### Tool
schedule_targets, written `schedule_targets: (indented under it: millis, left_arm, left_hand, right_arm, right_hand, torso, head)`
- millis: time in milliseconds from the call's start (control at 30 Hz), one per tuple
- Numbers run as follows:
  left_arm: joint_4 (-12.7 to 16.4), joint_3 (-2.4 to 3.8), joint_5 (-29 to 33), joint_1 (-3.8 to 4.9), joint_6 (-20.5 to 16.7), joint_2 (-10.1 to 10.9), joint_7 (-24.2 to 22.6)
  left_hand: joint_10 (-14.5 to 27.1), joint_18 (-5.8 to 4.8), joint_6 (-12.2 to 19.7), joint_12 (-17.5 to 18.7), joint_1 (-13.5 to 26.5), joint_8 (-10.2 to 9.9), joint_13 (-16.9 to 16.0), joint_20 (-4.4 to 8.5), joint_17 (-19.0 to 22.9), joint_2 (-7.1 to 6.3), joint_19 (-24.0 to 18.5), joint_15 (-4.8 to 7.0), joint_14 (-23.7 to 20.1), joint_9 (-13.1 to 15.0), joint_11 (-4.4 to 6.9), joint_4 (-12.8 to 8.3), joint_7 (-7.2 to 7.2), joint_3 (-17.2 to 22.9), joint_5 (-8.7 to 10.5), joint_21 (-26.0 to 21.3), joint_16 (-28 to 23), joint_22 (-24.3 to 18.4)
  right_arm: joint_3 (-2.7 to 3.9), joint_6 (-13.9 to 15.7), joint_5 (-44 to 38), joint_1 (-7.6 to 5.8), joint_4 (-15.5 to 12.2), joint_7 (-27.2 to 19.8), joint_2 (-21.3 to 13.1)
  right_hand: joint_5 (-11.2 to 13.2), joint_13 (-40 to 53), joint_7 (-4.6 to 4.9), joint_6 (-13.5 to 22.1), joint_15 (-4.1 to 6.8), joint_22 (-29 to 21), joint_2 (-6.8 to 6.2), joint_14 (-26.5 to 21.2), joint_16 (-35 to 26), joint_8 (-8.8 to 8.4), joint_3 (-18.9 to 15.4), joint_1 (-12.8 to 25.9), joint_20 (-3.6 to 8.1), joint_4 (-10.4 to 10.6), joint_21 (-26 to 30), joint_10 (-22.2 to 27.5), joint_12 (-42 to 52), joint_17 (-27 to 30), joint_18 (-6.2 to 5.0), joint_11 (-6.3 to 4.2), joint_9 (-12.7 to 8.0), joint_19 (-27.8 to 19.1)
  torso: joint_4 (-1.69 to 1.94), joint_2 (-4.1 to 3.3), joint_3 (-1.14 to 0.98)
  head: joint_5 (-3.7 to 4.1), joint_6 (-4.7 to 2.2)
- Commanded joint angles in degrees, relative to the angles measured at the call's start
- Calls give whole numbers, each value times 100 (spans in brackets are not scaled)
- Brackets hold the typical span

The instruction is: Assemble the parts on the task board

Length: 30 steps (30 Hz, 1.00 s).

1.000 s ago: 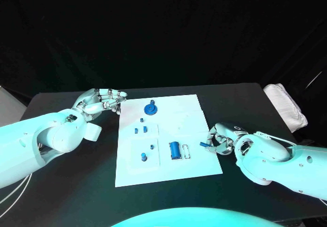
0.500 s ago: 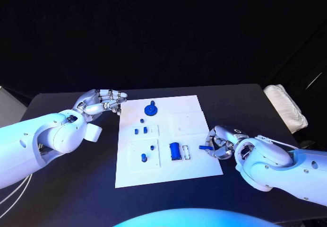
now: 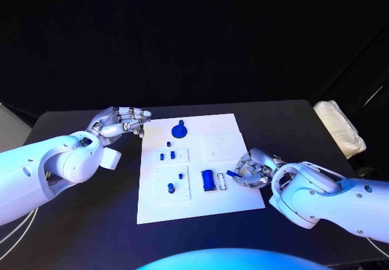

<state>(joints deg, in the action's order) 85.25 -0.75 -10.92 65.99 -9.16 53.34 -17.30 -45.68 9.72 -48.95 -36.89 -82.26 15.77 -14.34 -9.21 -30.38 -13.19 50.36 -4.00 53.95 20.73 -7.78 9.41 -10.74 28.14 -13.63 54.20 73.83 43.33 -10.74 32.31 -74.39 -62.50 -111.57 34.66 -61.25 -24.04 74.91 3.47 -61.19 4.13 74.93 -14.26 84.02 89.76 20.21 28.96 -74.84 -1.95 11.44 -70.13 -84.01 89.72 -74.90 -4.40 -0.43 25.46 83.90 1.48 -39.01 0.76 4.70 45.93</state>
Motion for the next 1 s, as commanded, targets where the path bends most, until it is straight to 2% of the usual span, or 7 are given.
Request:
schedule_targets:
  millis: [33, 567, 867, 1000]
  left_arm:
    - [23, 3, 8, -2, 95, -7, -38]
    - [29, 3, 6, -2, 100, -1, -31]
    - [29, 3, 5, -2, 103, 5, -18]
    - [26, 3, 4, -2, 115, 4, -1]
  left_hand:
    - [49, 79, 11, -11, -25, 19, 8, -37, -2, 44, 5, 2, -40, -3, 8, 15, 12, -7, -10, -29, 32, -7]
    - [49, 79, 11, -11, -25, 19, 8, -37, -2, 44, 5, 2, -40, -3, 8, 15, 12, -7, -10, -29, 32, -7]
    - [49, 79, 11, -11, -25, 19, 8, -37, -2, 44, 5, 2, -40, -3, 8, 15, 12, -7, -10, -29, 32, -7]
    - [53, 80, 12, -23, -16, 32, 16, -41, -4, 61, -3, 0, -50, -5, 7, 41, 10, -11, -13, -38, 38, -8]
  right_arm:
    - [0, 252, 730, 27, 16, -155, 93]
    - [1, 341, 1034, 126, 235, -186, 411]
    - [1, 71, 1106, 129, 305, -218, 468]
    - [1, -40, 1209, 130, 303, -315, 488]
  right_hand:
    - [-1, 1509, -20, -16, 38, 622, -2, 598, 24, 150, 38, 89, 38, -10, 34, -599, 28, -1510, 80, -55, 147, 161]
    - [133, 1509, -15, 14, 33, 613, -13, 598, 24, 176, -47, 474, 35, 35, 92, -599, 28, -1510, 72, -49, 190, 154]
    - [275, 1509, -9, 27, 29, 616, 2, 598, 24, 177, -111, 629, 32, 75, 102, -599, 28, -1510, 72, -44, 199, 155]
    - [454, 1508, -4, 36, 25, 593, 22, 598, 24, 173, -168, 731, 27, 114, 172, -599, 26, -1510, 61, -39, 202, 140]
  torso:
    - [6, -5, -1]
    - [-1, -3, -6]
    - [2, -5, -5]
    - [-1, 0, -9]
  head:
    - [11, 8]
    - [-6, 30]
    - [-14, 48]
    - [-38, 54]
